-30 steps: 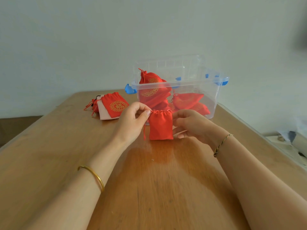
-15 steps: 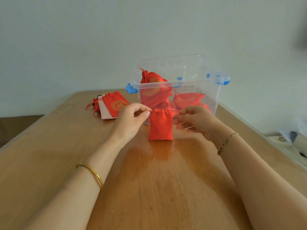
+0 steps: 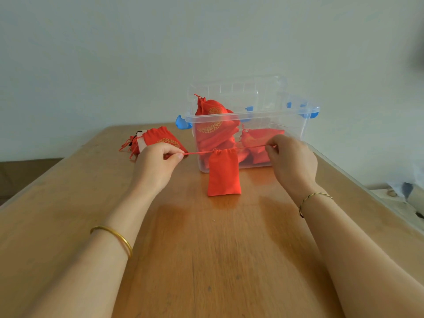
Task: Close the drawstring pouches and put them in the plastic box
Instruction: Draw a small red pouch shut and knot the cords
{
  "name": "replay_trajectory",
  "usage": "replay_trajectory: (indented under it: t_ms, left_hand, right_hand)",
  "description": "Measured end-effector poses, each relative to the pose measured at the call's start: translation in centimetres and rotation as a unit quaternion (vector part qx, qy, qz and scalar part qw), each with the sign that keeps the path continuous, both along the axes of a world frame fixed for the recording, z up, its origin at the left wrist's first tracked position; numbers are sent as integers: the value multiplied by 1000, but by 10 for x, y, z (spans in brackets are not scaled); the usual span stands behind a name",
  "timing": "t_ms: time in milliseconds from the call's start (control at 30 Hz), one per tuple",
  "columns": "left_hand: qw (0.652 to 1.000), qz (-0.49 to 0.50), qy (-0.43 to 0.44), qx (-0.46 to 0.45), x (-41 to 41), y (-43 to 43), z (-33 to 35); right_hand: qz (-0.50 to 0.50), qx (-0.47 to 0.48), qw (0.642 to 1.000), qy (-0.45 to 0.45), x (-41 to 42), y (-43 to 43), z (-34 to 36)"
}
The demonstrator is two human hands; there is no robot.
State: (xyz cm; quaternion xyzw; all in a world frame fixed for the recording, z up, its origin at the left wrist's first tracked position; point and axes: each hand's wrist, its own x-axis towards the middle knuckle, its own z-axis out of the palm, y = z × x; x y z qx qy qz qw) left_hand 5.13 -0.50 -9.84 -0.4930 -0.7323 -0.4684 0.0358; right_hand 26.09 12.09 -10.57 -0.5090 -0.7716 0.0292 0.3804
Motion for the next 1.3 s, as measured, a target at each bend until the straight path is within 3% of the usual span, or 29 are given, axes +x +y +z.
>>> replay_trajectory:
  t_ms: [200,300,333,367,467,500,600,700,767,800,867,1000,1067,1200,1300]
  left_hand:
    - [999,27,-26,25,-8,-4,1]
    - [998,32,-48,20,-14,-4,0]
    - [997,29,-65,17,-16,-4,-1]
    - [996,24,-87,13,-19,-4,-1]
    - [987,18,-157,-1,-21,-5,-1]
    - [983,19,-184,-4,-21,-5,-1]
    - [944,19,-330,-4,-21,-4,2]
    - [829,-27,-558,21,-22,-4,8]
    - [779,-50,-624,37,-21,-1,8]
    - [769,-56,-635,51,-20,0,9]
    - [769,-70,-628,95,-17,1,11]
    - [784,-195,-569,153,-4,-1,24]
    - [787,-271,-535,143,7,2,34]
    - [852,-307,-417,78,31,15,50]
    - [896,-301,-326,22,41,23,55]
  right_hand:
    - [-11,-39,999,11,6,2,1]
    - [59,-142,978,139,7,4,2]
    - [100,-220,946,217,8,3,4]
    - [138,-311,892,298,9,2,6]
    - [215,-534,670,468,13,2,11]
    - [224,-567,618,496,14,3,10]
    - [219,-601,540,548,13,5,8]
    - [179,-590,486,619,13,8,8]
    - [153,-575,466,655,12,10,8]
    - [150,-567,472,658,11,11,8]
    - [160,-542,524,637,10,10,9]
    - [189,-400,712,546,6,0,23]
    - [228,-326,773,493,2,-11,35]
    - [296,-211,852,377,-13,-29,60]
    - [320,-158,880,314,-24,-32,74]
